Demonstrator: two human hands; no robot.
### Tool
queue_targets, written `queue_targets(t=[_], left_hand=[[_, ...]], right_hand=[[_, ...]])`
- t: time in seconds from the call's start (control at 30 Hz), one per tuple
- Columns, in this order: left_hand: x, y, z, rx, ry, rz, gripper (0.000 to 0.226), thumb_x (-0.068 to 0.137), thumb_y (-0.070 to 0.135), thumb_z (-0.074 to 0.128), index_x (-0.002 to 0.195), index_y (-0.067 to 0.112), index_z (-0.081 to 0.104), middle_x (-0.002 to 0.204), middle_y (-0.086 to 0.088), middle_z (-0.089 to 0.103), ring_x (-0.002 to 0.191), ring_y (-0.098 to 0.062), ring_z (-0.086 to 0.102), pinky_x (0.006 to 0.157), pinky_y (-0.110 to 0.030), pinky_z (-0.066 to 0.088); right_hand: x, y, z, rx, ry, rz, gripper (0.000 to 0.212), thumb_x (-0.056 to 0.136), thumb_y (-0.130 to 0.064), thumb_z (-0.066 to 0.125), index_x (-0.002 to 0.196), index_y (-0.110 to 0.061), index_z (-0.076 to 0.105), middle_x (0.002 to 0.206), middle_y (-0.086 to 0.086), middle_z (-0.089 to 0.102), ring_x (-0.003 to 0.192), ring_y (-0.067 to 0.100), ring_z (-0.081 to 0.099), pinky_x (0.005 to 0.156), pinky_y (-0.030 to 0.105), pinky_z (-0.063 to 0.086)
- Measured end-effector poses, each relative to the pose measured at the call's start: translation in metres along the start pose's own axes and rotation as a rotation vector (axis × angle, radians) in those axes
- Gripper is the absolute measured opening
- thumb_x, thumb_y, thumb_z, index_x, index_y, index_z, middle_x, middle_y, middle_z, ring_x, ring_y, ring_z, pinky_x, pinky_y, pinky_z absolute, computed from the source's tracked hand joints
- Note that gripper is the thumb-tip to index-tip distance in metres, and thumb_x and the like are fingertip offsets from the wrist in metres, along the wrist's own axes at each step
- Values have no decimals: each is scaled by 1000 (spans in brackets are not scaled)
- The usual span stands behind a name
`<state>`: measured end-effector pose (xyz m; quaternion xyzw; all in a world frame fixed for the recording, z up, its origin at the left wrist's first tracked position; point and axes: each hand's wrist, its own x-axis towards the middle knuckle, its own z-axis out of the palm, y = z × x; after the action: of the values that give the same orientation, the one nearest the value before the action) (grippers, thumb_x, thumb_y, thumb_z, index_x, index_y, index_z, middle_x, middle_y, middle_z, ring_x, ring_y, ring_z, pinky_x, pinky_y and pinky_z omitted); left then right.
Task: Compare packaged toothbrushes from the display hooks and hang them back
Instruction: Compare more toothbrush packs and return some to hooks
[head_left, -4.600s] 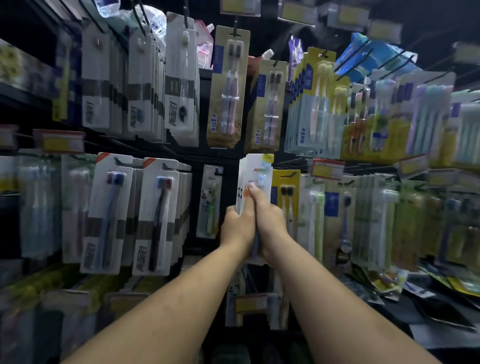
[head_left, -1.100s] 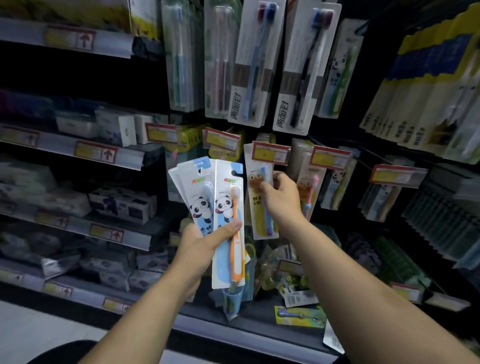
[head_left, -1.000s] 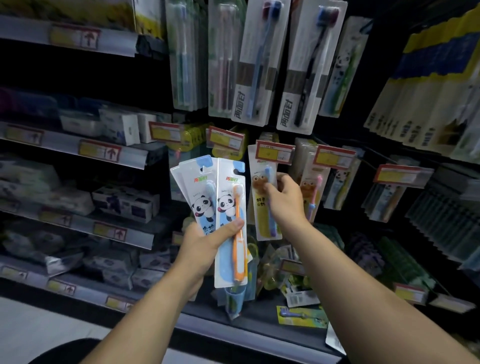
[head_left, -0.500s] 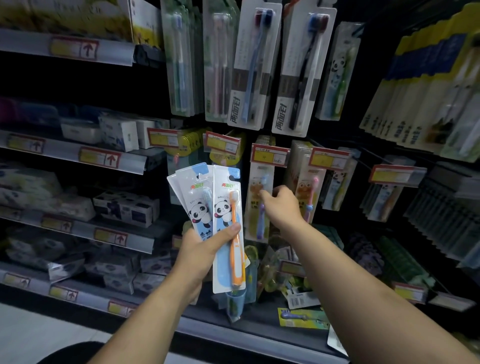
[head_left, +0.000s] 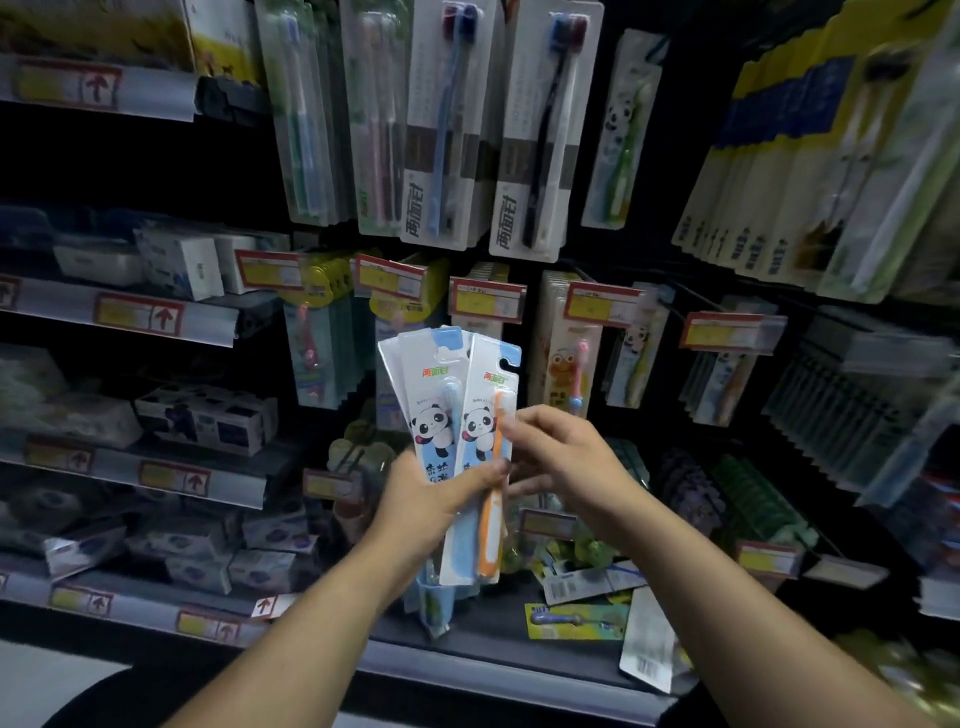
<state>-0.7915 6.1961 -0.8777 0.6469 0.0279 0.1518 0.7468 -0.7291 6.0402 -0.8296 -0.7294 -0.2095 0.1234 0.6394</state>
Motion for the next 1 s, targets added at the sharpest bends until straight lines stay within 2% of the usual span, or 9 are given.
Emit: queue_targets(t=[0.1,0.27,0.4,0.57,0.7,0.8,0.87,0.93,1.0], left_hand=[[1,-3,22,49,-60,30,39,83,16,84,120,16,72,108,-2,80,99,-20,77,84,-35,63],[6,-2,61,125,-182,36,36,82,46,73,113,28,71,108,12,80,99,-5,75,84,-20,58],[19,-11,88,264,-272,31,23,94,28,73,116,20,69,100,2,81,96,-11,77,87,-26,59],[50,-43,123,344,-242,22,19,93,24,74,110,16,69,94,-1,81,91,-16,77,88,-37,59],[85,-61,154,332,-166,39,22,92,30,77,111,20,70,98,1,81,93,-16,77,90,-43,61],[103,-66,178,305,-113,67,41,83,52,80,105,17,76,96,-12,79,91,-29,75,87,-56,60],[110,-69,190,298,-92,80,52,80,62,78,109,19,77,101,-6,79,96,-23,75,86,-47,61],[112,-71,199,336,-90,108,52,80,58,76,120,26,73,112,16,77,104,2,70,86,-17,56],[113,-77,202,328,-39,115,42,79,50,75,118,36,69,107,26,75,99,11,67,82,-7,52]], right_hand=[[-11,2,-19,-52,56,2,14,96,-10,68,105,1,66,87,10,72,77,24,74,66,33,64],[-21,7,-68,-104,284,96,12,86,-15,67,92,-4,65,83,14,70,71,33,69,65,43,56],[-24,13,-112,-243,495,121,8,91,-14,61,83,-12,63,86,9,70,83,26,68,70,37,53],[3,35,-167,-279,565,80,31,104,-32,55,102,-2,62,92,22,67,76,23,59,63,33,44],[43,61,-200,-242,567,17,34,106,-36,52,100,-4,60,80,18,57,68,25,52,59,30,38],[68,65,-224,-245,586,31,26,104,-38,56,102,-14,65,93,12,69,87,28,65,67,34,43],[78,64,-239,-258,614,89,25,103,-41,57,116,-21,66,109,2,71,101,25,66,71,32,45],[85,67,-250,-283,604,91,30,104,-39,56,128,-23,65,120,1,69,111,23,65,78,28,44],[93,70,-254,-329,547,41,31,106,-36,53,130,-22,65,124,1,69,113,20,64,80,26,42]])
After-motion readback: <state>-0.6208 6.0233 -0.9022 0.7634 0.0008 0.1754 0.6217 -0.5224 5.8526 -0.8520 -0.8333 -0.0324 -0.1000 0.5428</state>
